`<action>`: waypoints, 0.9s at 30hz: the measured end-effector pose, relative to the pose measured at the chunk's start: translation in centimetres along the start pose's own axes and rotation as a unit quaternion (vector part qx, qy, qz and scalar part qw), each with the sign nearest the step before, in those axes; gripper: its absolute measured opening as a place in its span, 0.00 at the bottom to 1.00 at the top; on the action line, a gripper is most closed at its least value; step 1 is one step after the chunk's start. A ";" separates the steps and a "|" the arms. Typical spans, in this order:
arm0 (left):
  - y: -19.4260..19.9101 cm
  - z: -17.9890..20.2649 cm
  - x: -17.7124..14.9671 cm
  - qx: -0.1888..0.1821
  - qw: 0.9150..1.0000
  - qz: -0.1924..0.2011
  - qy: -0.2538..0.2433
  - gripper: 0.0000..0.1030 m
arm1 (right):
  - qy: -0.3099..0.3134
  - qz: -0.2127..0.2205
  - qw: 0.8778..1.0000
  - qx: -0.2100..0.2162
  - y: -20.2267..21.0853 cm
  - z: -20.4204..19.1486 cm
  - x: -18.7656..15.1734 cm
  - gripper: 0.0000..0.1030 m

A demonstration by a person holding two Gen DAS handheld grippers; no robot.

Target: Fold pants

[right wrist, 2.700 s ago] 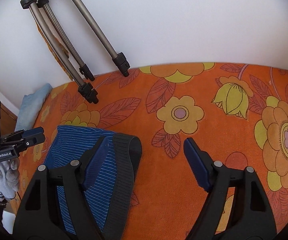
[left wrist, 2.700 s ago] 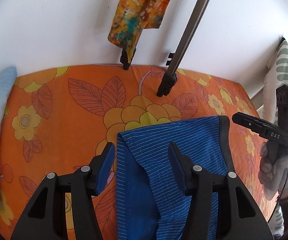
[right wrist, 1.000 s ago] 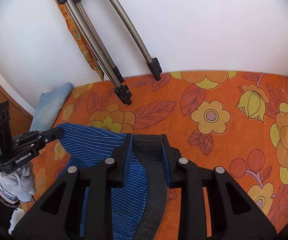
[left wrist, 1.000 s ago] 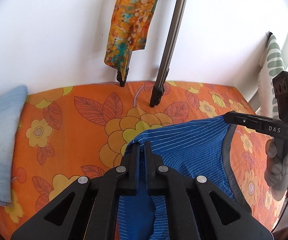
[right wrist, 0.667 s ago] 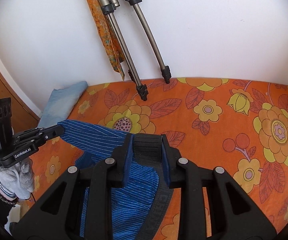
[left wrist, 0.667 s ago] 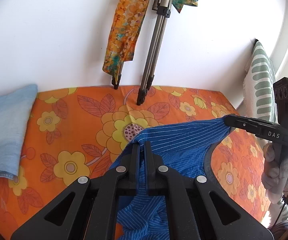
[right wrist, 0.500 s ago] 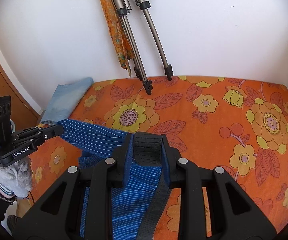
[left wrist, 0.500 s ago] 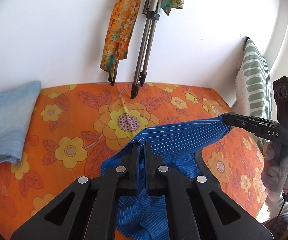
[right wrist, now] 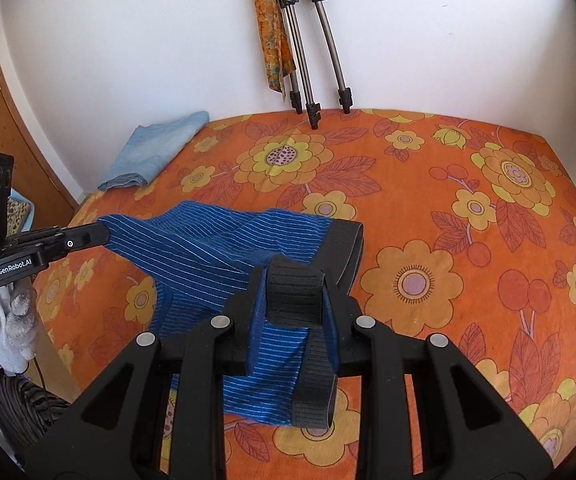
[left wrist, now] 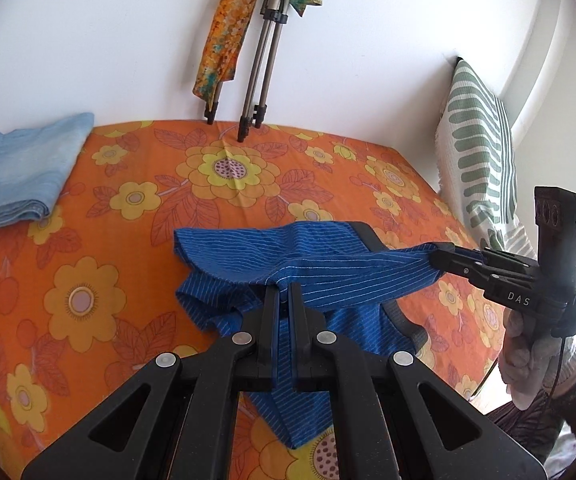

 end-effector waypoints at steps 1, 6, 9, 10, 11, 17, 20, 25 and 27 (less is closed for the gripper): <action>0.1 0.1 -0.8 -0.001 1.000 -0.003 0.003 0.02 | 0.002 0.000 1.000 -0.002 0.3 -0.2 -0.7 0.25; -0.6 1.0 -5.3 -0.005 0.999 -0.040 0.004 0.02 | 0.000 -0.010 1.000 -0.009 0.8 -0.2 -4.0 0.25; -0.9 1.5 -6.9 0.000 0.999 -0.054 -0.005 0.02 | 0.000 -0.018 1.000 -0.013 0.6 -0.1 -5.9 0.25; -0.9 1.6 -7.2 0.003 0.998 -0.055 -0.007 0.02 | 0.000 -0.020 1.000 -0.015 0.5 -0.1 -6.4 0.25; -1.0 1.6 -7.5 0.004 0.998 -0.056 -0.007 0.02 | 0.001 -0.021 1.000 -0.015 0.5 -0.1 -6.8 0.25; -1.1 1.8 -9.4 0.002 0.997 -0.072 -0.001 0.02 | 0.013 -0.027 0.999 -0.020 0.6 -0.1 -8.6 0.25; -1.6 2.2 -10.6 0.002 0.996 -0.089 -0.008 0.02 | 0.022 -0.031 0.999 -0.026 0.5 -0.1 -9.0 0.25; -2.1 2.6 -11.8 0.002 0.994 -0.108 -0.017 0.02 | 0.027 -0.045 0.998 -0.027 0.0 0.0 -9.9 0.25; -2.0 2.6 -12.0 -0.003 0.994 -0.112 -0.016 0.02 | 0.028 -0.054 0.998 -0.033 -0.2 0.3 -10.3 0.28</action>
Point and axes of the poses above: each gripper's, at about its wrist camera, not at the fingertips, and y roughly against the way its jaws point, z to its right, x to its top, the point moved 9 cm from there along -y, roughly the way its jaws point, and after that the axes turned 1 degree about -x, right-handed, at the moved point
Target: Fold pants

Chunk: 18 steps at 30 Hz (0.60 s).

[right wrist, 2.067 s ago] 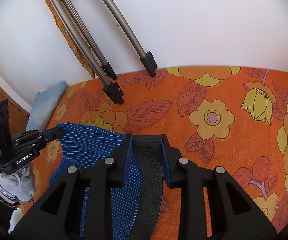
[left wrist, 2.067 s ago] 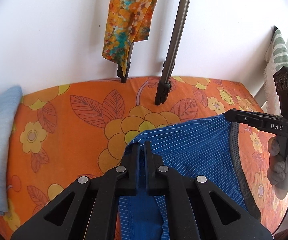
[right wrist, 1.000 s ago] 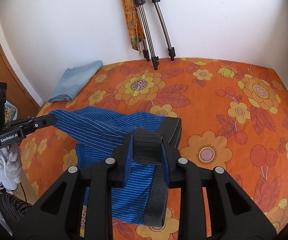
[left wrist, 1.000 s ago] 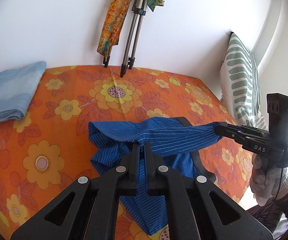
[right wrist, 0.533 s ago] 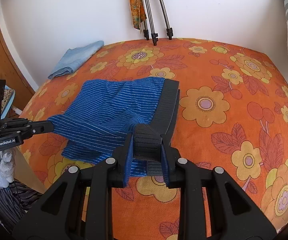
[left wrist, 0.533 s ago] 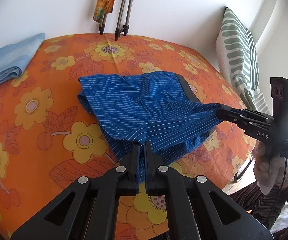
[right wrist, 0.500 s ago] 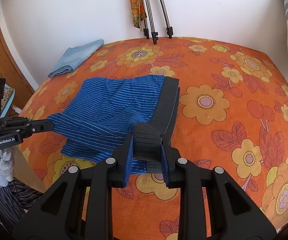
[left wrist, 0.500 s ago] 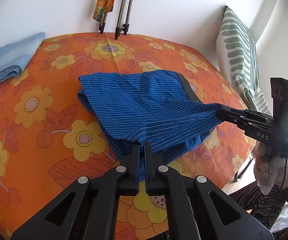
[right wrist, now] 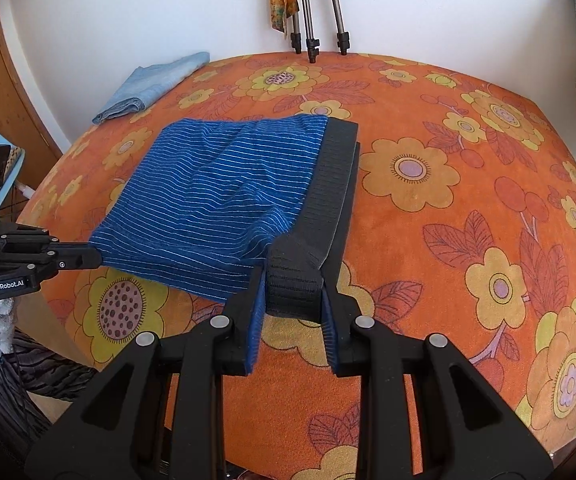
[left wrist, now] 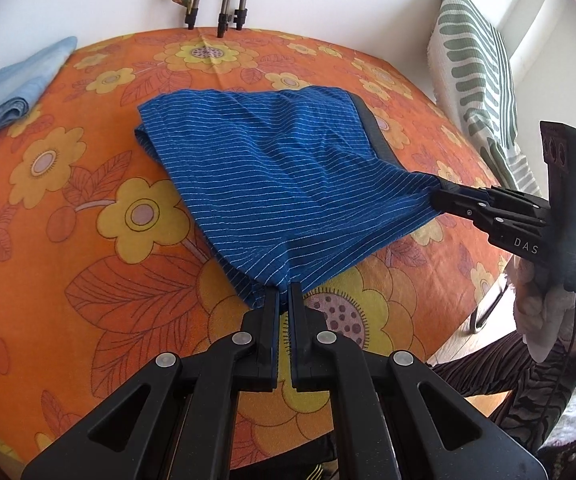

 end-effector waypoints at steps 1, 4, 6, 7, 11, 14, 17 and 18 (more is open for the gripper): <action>0.0 0.0 -0.1 -0.002 1.000 -0.003 -0.001 0.03 | -0.001 -0.007 1.000 -0.003 -0.1 0.1 -0.3 0.37; 0.1 -0.1 -0.6 -0.004 1.000 -0.016 -0.002 0.04 | -0.012 -0.023 1.000 -0.003 0.1 0.7 -1.3 0.65; 0.5 -0.1 -1.0 -0.003 1.000 -0.020 -0.009 0.05 | -0.023 -0.020 1.000 0.003 0.9 1.4 -1.6 0.65; 0.8 -0.2 -1.1 -0.003 1.000 -0.021 -0.010 0.08 | -0.031 -0.014 0.999 0.005 1.4 1.7 -1.6 0.65; 2.5 -0.1 -0.2 0.006 1.000 0.005 -0.017 0.12 | -0.055 0.021 0.998 0.005 3.3 2.8 -0.1 0.65; 3.4 0.4 1.7 0.010 0.999 0.033 -0.030 0.12 | -0.053 0.034 0.998 0.010 3.4 2.5 1.2 0.65; 2.9 1.2 3.3 0.009 0.998 0.044 -0.039 0.12 | -0.034 0.036 0.999 0.011 2.7 1.5 2.1 0.61; 2.5 1.5 3.7 0.010 0.998 0.046 -0.043 0.12 | -0.027 0.034 0.999 0.012 2.4 1.0 2.3 0.60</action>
Point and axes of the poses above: each gripper's, at about its wrist camera, not at the fingertips, and y roughly against the way its jaws point, z to its right, x to its top, the point moved 9 cm from there along -y, roughly the way its jaws point, and after that the axes turned 1 degree about -x, right-handed, at the moved point
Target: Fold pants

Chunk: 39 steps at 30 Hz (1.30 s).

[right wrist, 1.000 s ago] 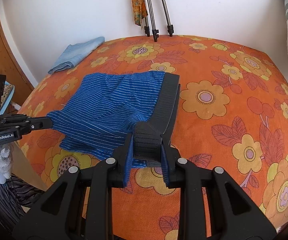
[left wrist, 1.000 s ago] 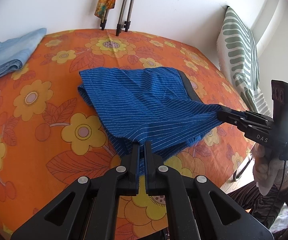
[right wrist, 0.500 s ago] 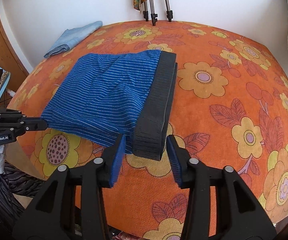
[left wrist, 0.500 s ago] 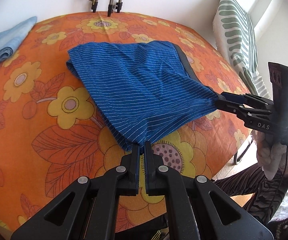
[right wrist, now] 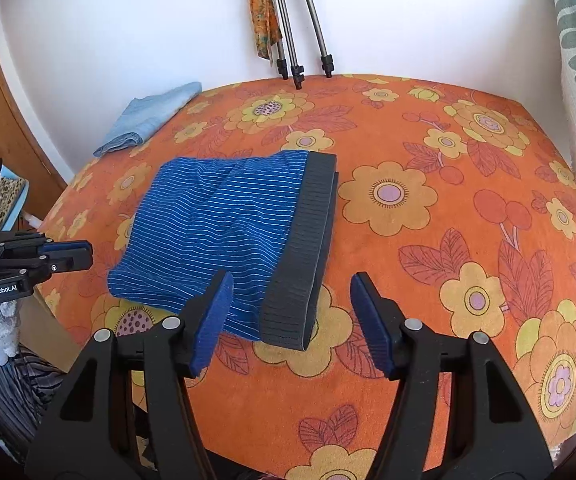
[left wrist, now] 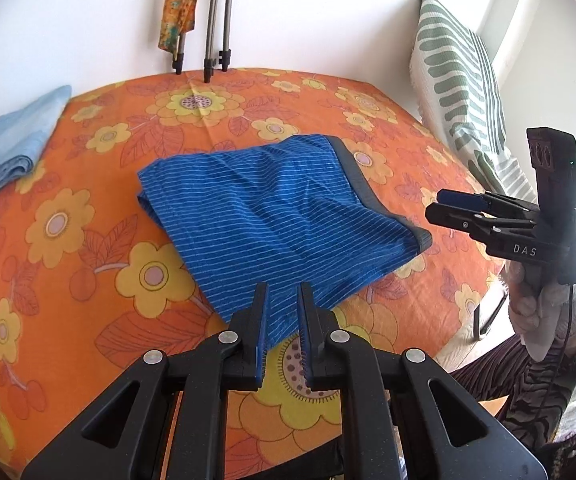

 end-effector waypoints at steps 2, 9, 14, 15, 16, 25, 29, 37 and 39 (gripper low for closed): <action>-1.2 0.4 0.5 -0.001 1.000 -0.002 -0.004 0.12 | 0.013 -0.004 1.000 0.004 -0.8 -1.0 0.1 0.59; -4.8 1.9 -0.8 -0.004 0.999 -0.043 -0.022 0.12 | 0.029 -0.036 0.999 0.014 -4.3 -2.4 0.6 0.59; -5.9 1.6 -1.6 0.008 0.998 -0.060 -0.026 0.12 | 0.021 -0.058 0.998 0.008 -6.8 -1.4 0.9 0.59; -6.0 1.4 -1.8 0.010 0.998 -0.063 -0.023 0.12 | 0.020 -0.063 0.998 0.004 -7.2 -1.1 0.8 0.59; -6.2 1.2 -1.9 0.010 0.998 -0.066 -0.021 0.12 | 0.019 -0.068 0.998 -0.001 -7.6 -0.7 0.7 0.59; -6.3 1.0 -1.9 0.027 0.997 -0.065 -0.034 0.12 | 0.019 -0.088 0.996 -0.028 -8.8 0.9 0.4 0.58; -6.3 1.1 -1.9 0.030 0.997 -0.064 -0.041 0.14 | 0.024 -0.063 0.997 -0.032 -7.9 0.7 1.8 0.58; -6.6 1.5 -1.7 0.030 0.996 -0.061 -0.049 0.25 | 0.014 -0.025 0.999 -0.020 -8.3 -0.7 6.1 0.58; -6.6 1.7 -1.7 0.030 0.996 -0.060 -0.051 0.27 | 0.017 -0.025 1.000 -0.010 -9.0 -1.3 7.0 0.58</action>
Point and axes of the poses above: each gripper's, at about its wrist camera, not at the fingertips, and y roughly against the way its jaws point, z to its right, x to its top, the point moved 9 cm from there along -y, roughly the way its jaws point, and after that the axes turned 1 degree about -x, right-handed, at the moved point
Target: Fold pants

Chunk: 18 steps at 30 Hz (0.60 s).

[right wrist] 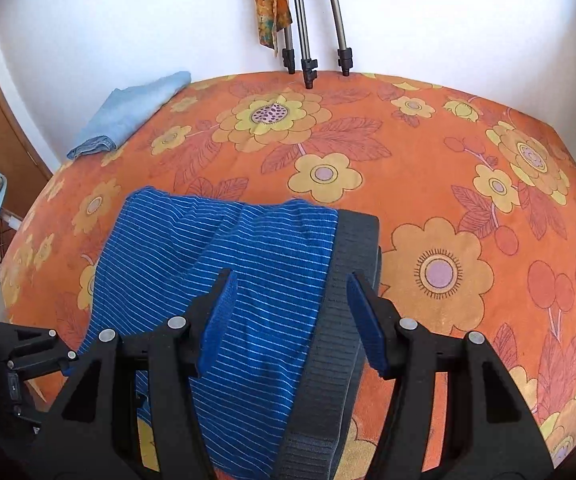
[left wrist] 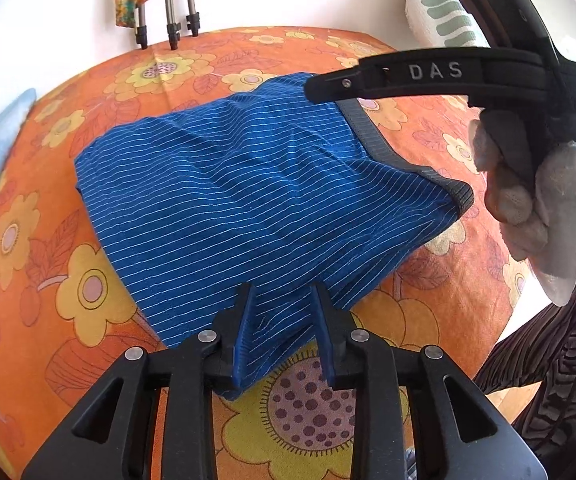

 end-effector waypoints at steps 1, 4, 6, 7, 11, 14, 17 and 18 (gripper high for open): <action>0.0 0.1 0.0 -0.002 1.000 0.000 -0.001 0.30 | 0.004 -0.002 1.000 0.006 -0.4 -0.4 0.4 0.58; 0.0 0.3 0.0 -0.003 1.000 0.002 -0.007 0.34 | 0.016 -0.010 1.000 0.008 -1.8 -1.3 1.2 0.61; 0.0 0.3 0.0 -0.002 1.000 0.002 -0.011 0.35 | 0.017 -0.018 1.000 0.010 -2.9 -1.5 1.5 0.61; 0.0 0.3 -0.1 -0.003 1.000 0.001 -0.010 0.35 | 0.015 -0.023 1.000 0.012 -3.4 -1.5 1.5 0.61; 0.3 0.2 -0.3 -0.012 1.000 -0.003 -0.005 0.37 | 0.003 -0.044 0.999 0.012 -5.3 -0.9 1.6 0.61; 0.8 -0.2 -0.3 -0.016 1.000 -0.005 0.003 0.38 | -0.015 -0.057 0.998 0.025 -6.1 -0.4 1.5 0.61; 1.6 -1.3 0.1 -0.011 1.000 0.005 0.025 0.38 | -0.021 -0.056 0.998 0.033 -5.9 -0.3 1.6 0.61; 1.9 -1.8 0.1 -0.010 0.999 0.009 0.038 0.38 | -0.021 -0.057 0.997 0.038 -5.8 -0.4 1.7 0.61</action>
Point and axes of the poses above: each gripper's, at about its wrist camera, not at the fingertips, and y roughly against the way its jaws point, z to its right, x to its top, the point moved 9 cm from there along -y, roughly the way its jaws point, and after that the axes turned 1 degree about -x, right-handed, at the moved point
